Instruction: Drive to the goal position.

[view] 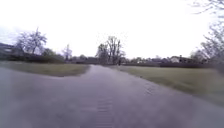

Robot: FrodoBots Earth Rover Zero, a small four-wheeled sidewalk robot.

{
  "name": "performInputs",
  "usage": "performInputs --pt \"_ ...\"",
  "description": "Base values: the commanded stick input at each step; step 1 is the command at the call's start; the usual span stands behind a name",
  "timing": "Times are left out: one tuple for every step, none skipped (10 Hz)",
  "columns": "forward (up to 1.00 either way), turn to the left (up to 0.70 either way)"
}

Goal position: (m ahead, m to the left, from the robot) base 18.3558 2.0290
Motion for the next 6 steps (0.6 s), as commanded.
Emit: performInputs --pt "1.0 0.0" --pt "1.0 0.0" --pt "1.0 0.0" --pt "1.0 0.0" --pt "1.0 0.0" --pt "1.0 0.0"
